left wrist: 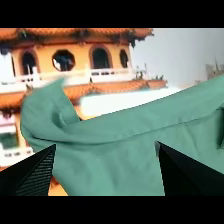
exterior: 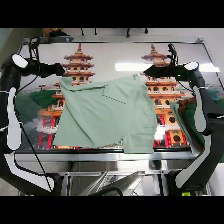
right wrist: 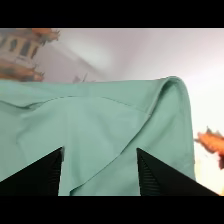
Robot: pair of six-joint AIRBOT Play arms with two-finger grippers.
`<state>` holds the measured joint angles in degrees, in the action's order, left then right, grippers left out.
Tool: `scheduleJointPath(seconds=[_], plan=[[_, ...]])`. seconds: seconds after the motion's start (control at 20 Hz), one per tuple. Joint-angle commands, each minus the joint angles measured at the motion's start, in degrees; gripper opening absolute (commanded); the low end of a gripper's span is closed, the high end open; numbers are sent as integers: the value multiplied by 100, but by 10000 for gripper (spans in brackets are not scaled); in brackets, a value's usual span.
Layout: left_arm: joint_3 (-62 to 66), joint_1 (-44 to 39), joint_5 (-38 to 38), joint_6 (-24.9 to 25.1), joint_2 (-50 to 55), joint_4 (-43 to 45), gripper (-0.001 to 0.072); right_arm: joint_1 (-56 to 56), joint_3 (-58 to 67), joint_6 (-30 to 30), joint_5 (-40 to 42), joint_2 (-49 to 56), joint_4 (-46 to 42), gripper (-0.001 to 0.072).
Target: Fold the shirts.
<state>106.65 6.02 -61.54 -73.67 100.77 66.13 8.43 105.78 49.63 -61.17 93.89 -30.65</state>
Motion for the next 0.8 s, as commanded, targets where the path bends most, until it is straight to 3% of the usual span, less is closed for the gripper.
scheduleJointPath(seconds=[0.0,0.15,0.25,0.35,0.55,0.65,0.7,0.75], plan=[[1082,505,-1257,-400,98,13,691,498,-9,363,-793,-358,-127,348],[455,1213,-2055,-494,-520,11,691,1080,-291,669,-2326,-745,-634,320],[-634,1672,-2559,-415,-1003,9,690,1342,-929,664,-2618,-1008,-667,318],[-2186,2114,-2581,-249,-1591,-2,691,1515,-1720,597,-2651,-1329,-667,318],[-4682,2726,-2188,540,-2391,-15,690,1565,-3635,293,-2227,-2315,-664,311],[-5412,2820,-2041,883,-2446,-20,689,1550,-4369,264,-1690,-2739,-595,231],[-5657,2817,-1880,962,-2444,-17,679,1547,-4581,267,-1469,-2835,-511,227],[-5875,2813,-1722,1123,-2433,-20,541,1547,-4706,269,-1281,-2850,-409,226]])
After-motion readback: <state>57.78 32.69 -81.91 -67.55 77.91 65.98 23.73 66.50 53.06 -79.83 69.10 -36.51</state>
